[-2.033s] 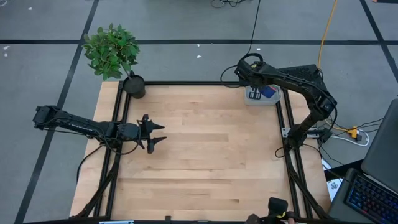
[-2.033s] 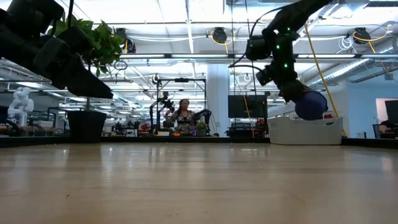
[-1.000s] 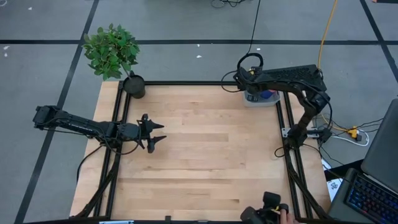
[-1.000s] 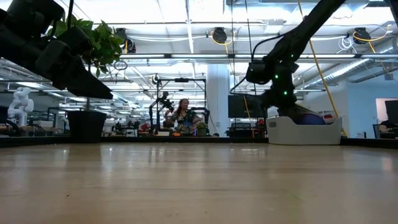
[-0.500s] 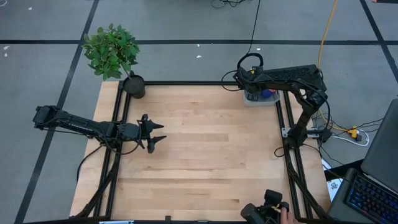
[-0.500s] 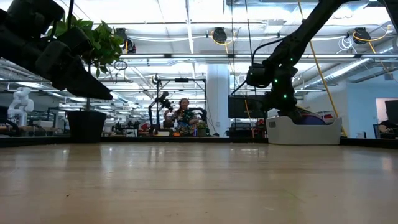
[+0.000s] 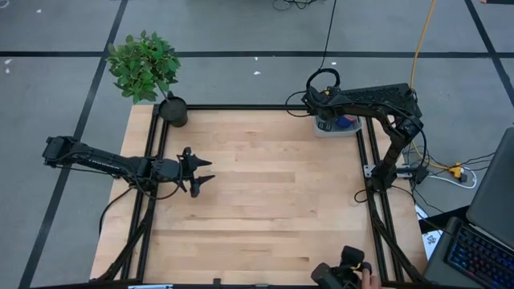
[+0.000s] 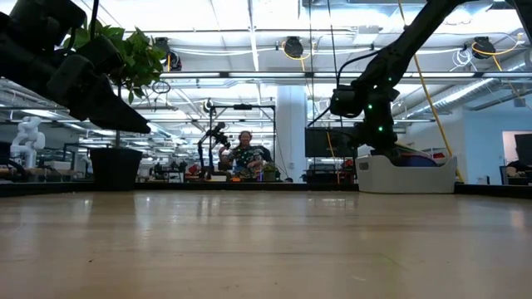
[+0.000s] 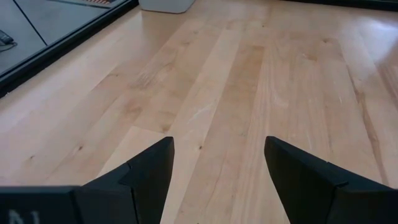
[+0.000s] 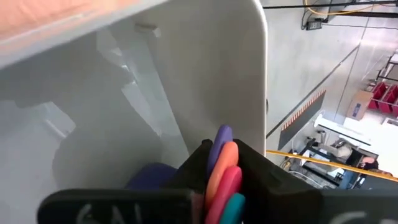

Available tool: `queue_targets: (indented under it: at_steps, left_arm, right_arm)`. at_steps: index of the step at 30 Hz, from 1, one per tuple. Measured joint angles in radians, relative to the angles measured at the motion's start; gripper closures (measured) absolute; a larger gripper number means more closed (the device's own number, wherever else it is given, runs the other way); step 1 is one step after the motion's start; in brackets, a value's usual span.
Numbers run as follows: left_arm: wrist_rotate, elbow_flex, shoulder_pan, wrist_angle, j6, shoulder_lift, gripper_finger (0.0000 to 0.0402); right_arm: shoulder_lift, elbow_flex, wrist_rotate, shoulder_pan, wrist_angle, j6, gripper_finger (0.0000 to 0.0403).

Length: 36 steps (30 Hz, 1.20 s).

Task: Nest measuring cups in basket
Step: Put the stacked colored measuring cups into the gray bin, then adjust the gray bin

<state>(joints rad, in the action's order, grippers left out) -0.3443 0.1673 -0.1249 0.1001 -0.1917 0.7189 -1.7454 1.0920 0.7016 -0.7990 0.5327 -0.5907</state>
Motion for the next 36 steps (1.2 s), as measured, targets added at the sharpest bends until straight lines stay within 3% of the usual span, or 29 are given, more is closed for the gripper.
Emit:
queue_targets:
  at_steps: [8, 19, 27, 36]
  left_arm:
    - [0.000, 0.000, 0.000, 0.000, 0.001, 0.000, 0.0147]
    - [0.000, 0.000, 0.000, 0.000, -0.002, 0.000, 0.0147]
    - [0.000, 0.000, 0.000, 0.000, -0.005, 0.000, 0.0147]
    - [0.001, 0.000, 0.000, 0.000, -0.005, 0.000, 0.0147]
  right_arm:
    - [0.027, -0.001, -0.138, 0.000, -0.004, 0.055, 0.0311]
    - [0.055, -0.001, -0.132, 0.000, -0.005, 0.082, 0.0215]
    - [0.055, -0.001, -0.149, 0.000, -0.005, 0.083, 0.0192]
    - [0.114, -0.001, -0.341, -0.014, -0.011, 0.161, 0.0179]
